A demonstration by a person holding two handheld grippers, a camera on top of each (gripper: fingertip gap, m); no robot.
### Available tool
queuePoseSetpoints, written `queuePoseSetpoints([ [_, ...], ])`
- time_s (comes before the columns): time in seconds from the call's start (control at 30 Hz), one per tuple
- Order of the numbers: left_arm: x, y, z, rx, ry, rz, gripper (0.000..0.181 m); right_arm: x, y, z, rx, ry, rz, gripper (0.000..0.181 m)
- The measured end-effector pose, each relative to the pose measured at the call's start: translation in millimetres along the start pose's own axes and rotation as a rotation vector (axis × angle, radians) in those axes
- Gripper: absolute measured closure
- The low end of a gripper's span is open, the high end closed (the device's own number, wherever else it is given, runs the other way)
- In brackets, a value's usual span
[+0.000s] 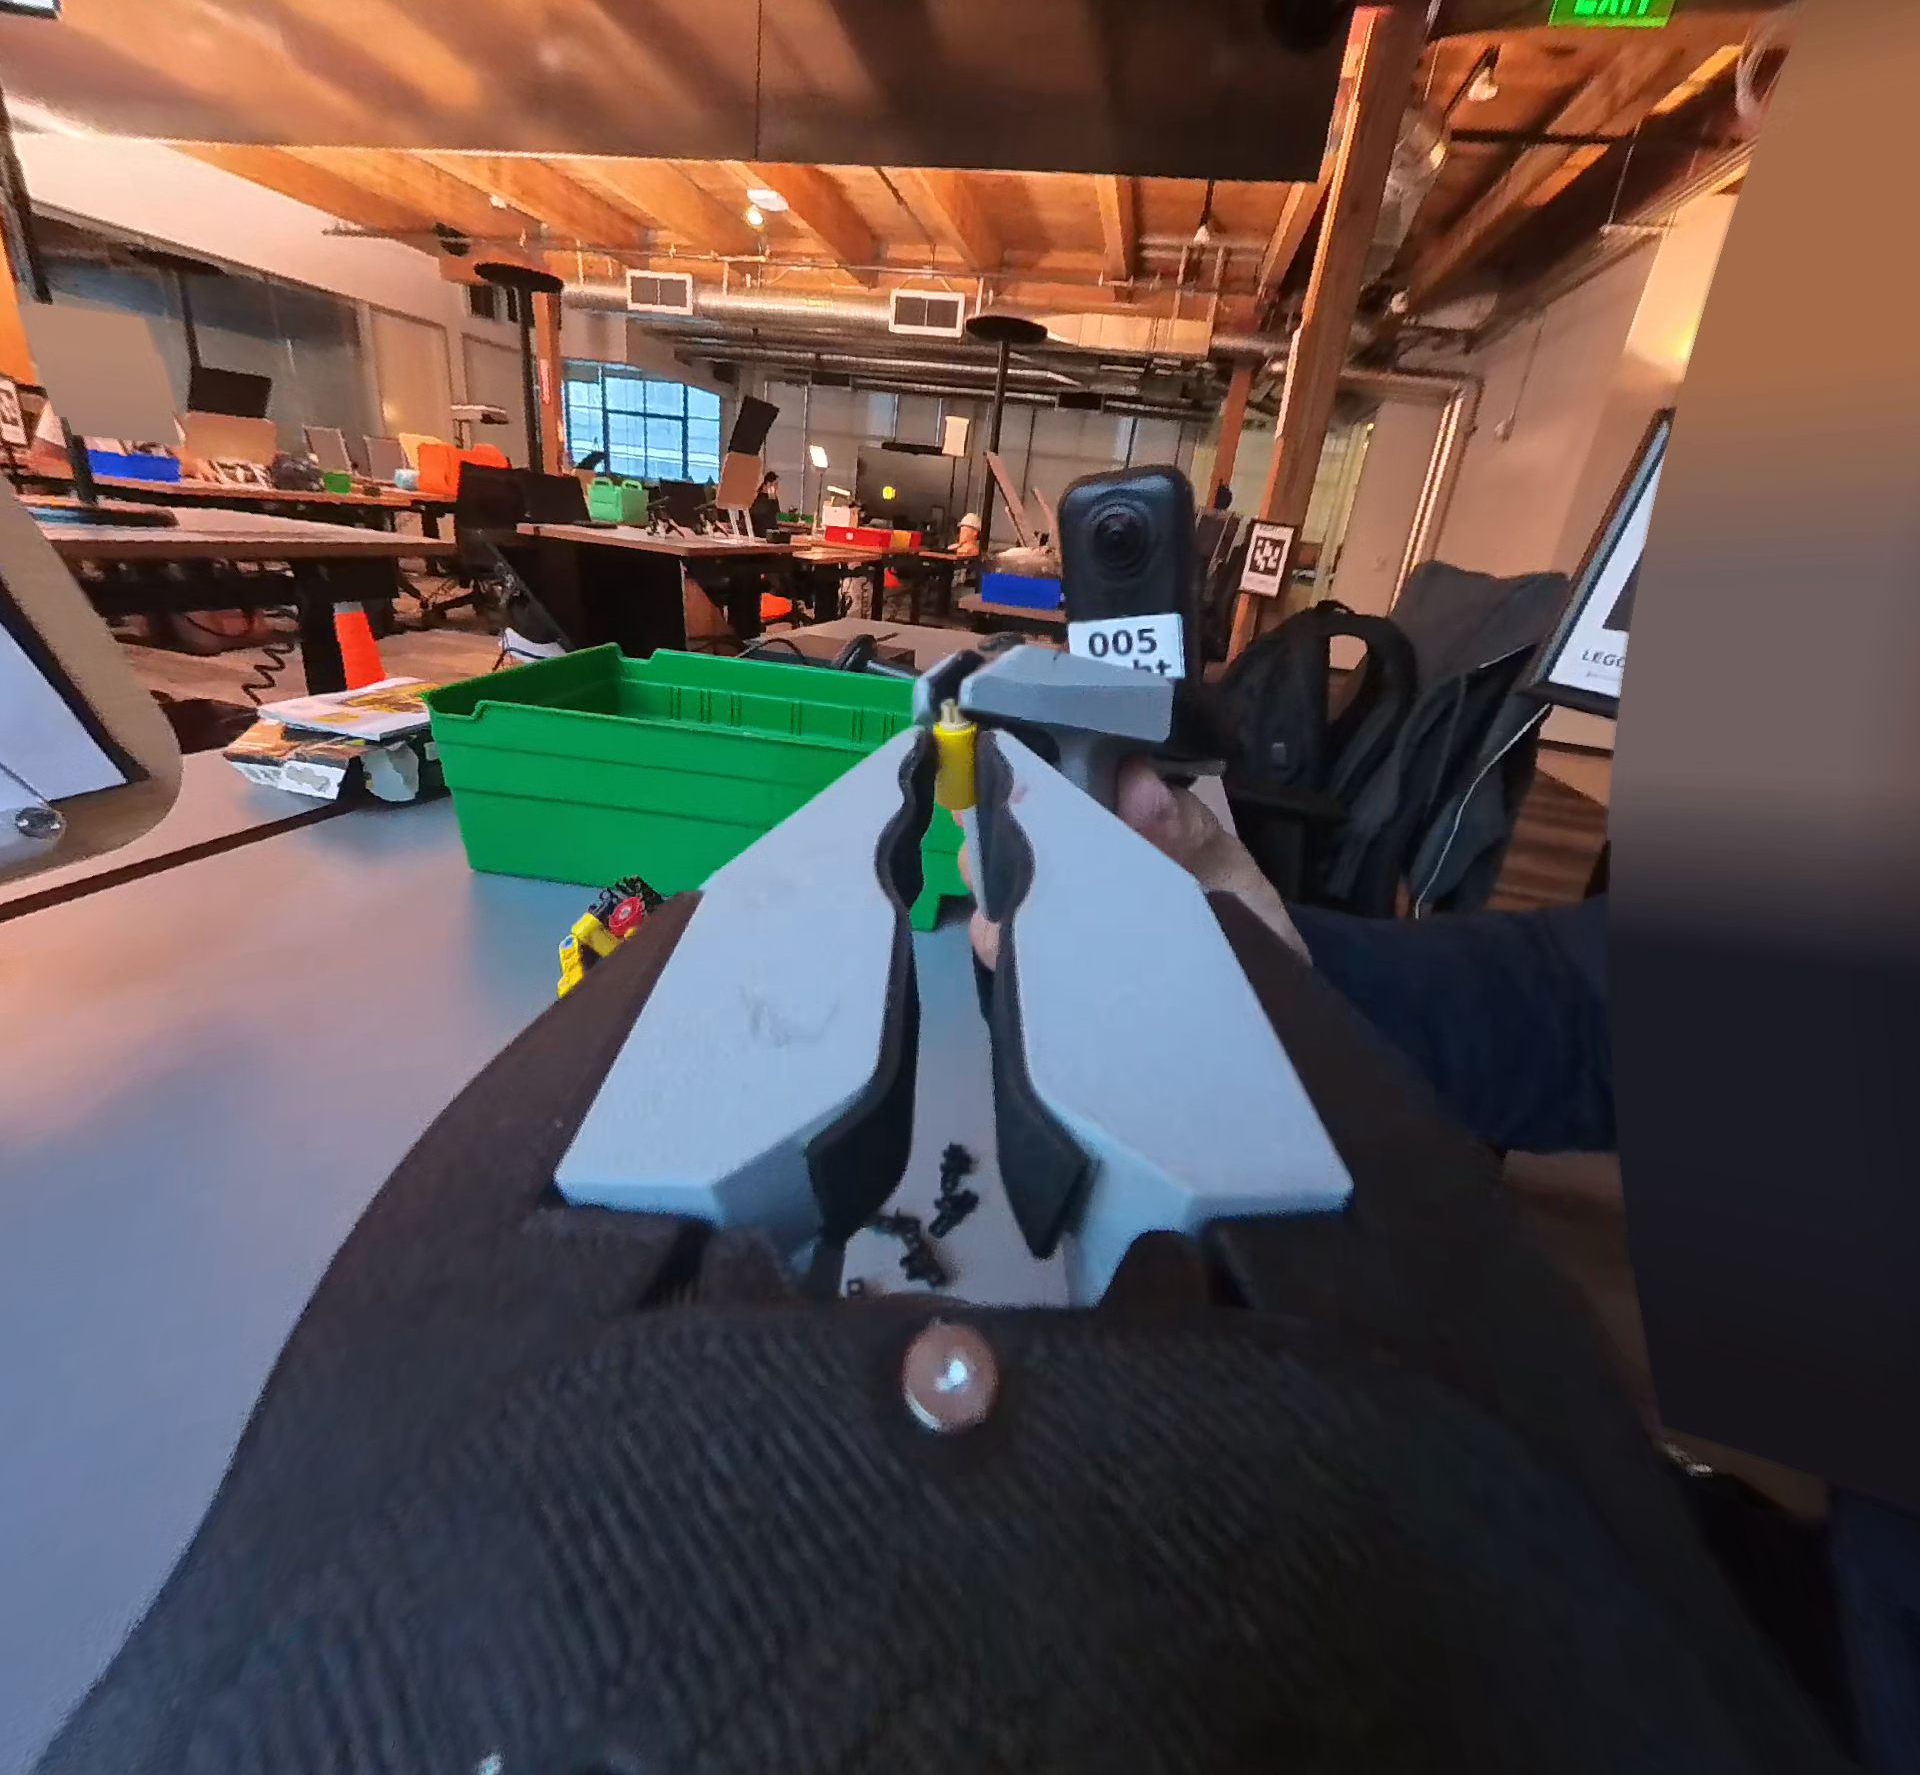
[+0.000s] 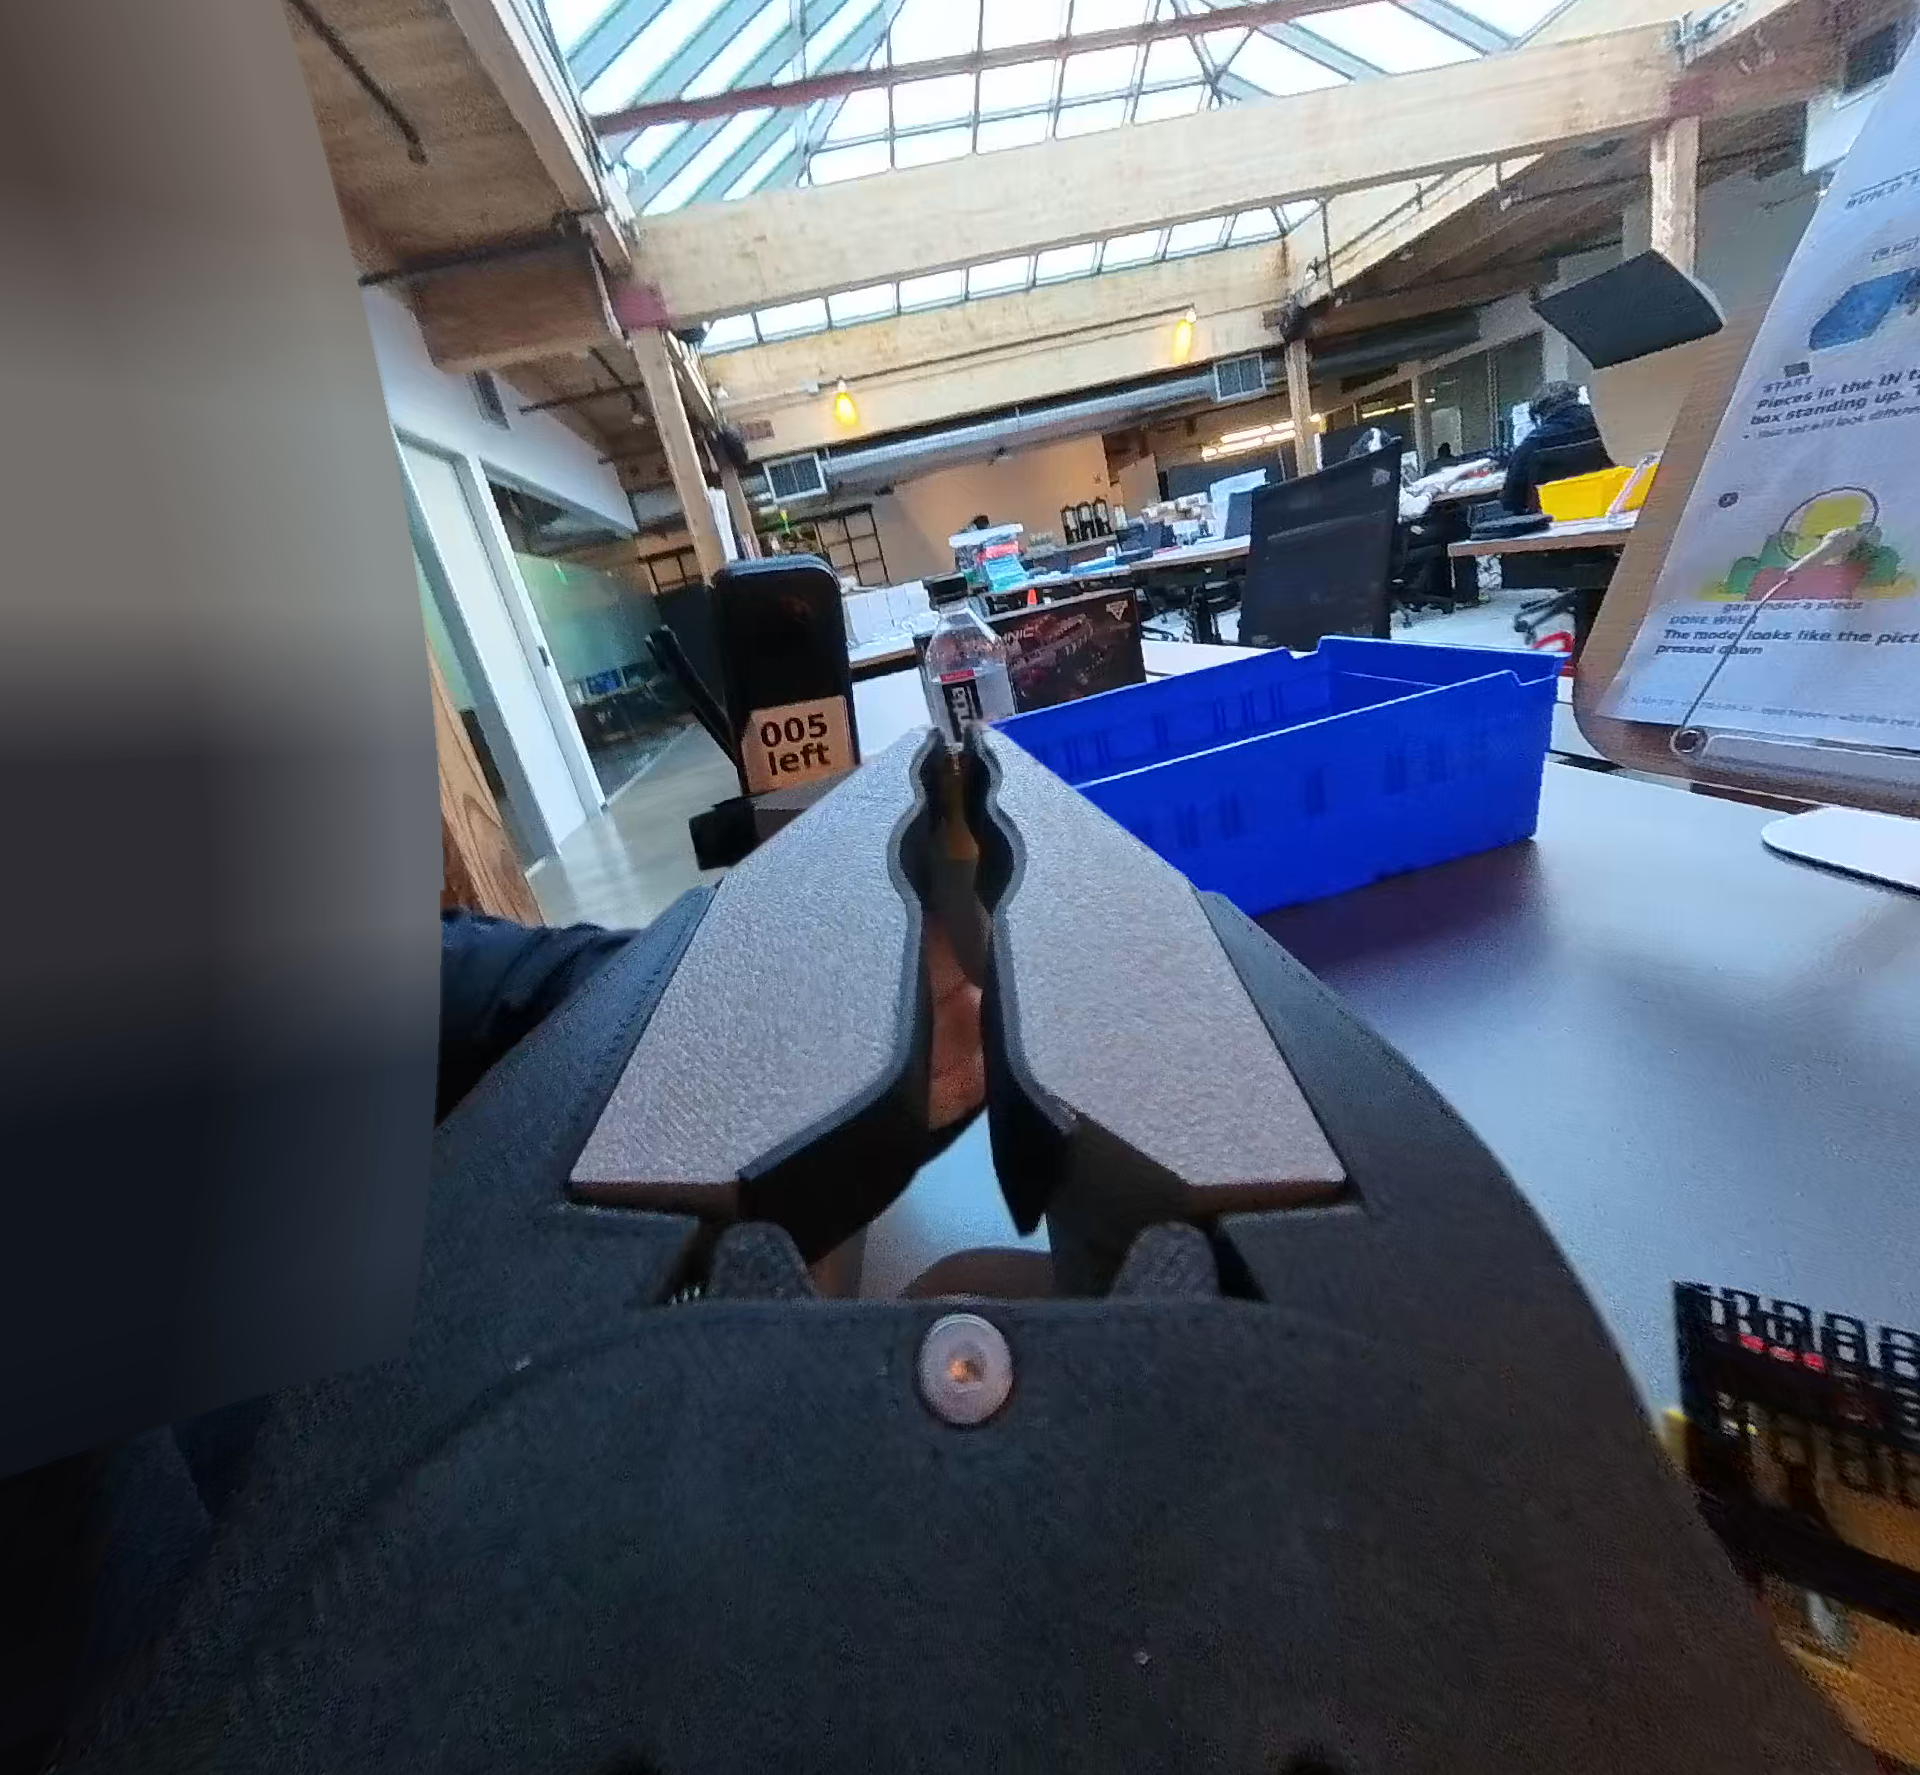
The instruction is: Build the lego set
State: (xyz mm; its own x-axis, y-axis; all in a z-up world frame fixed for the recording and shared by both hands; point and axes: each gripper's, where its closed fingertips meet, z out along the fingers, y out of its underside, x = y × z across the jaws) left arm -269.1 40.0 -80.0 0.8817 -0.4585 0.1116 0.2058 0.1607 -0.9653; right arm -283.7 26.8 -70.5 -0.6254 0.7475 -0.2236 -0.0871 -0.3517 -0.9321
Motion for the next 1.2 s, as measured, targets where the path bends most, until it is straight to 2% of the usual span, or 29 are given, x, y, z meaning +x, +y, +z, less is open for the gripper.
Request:
queuePoseSetpoints([
  [0.03, 1, -2, 0, 0.010, 0.004, -0.013, 0.176, 0, -2, 0, 0.012, 0.000, 0.013, 0.181],
  [0.23, -4, -6, -1, 0.050, 0.019, -0.141, 0.176, 5, -6, 2, 0.030, 0.051, 0.012, 0.181],
  [0.57, -11, -4, -2, -0.006, -0.078, -0.067, 0.176, 12, -7, 4, 0.037, 0.121, -0.016, 0.181],
  [0.6, -10, -1, -2, -0.028, -0.070, -0.068, 0.177, 15, -20, -1, 0.114, 0.138, -0.016, 0.181],
  [0.63, -10, 16, 1, -0.112, -0.080, -0.069, 0.176, 21, -38, -12, 0.201, 0.155, 0.002, 0.181],
  [0.7, -3, 33, 6, -0.147, -0.048, -0.086, 0.176, 26, -59, -26, 0.271, 0.149, 0.010, 0.181],
  [0.9, -19, 22, 1, -0.077, -0.073, -0.114, 0.176, 28, -14, -14, -0.046, 0.156, -0.099, 0.181],
  [0.93, -19, 16, -1, -0.049, -0.067, -0.111, 0.176, 26, -10, -13, -0.063, 0.142, -0.095, 0.181],
  [1.0, -23, 10, -3, -0.030, -0.082, -0.103, 0.176, 25, 0, -8, -0.093, 0.118, -0.050, 0.165],
  [1.07, -22, 6, -4, -0.014, -0.072, -0.104, 0.176, 22, 6, -3, -0.110, 0.086, -0.013, 0.167],
  [1.13, -21, 6, -4, -0.022, -0.071, -0.095, 0.176, 20, 8, -1, -0.113, 0.081, -0.024, 0.179],
  [1.2, -20, 6, -3, -0.023, -0.070, -0.093, 0.176, 20, 8, 0, -0.110, 0.081, -0.033, 0.179],
])
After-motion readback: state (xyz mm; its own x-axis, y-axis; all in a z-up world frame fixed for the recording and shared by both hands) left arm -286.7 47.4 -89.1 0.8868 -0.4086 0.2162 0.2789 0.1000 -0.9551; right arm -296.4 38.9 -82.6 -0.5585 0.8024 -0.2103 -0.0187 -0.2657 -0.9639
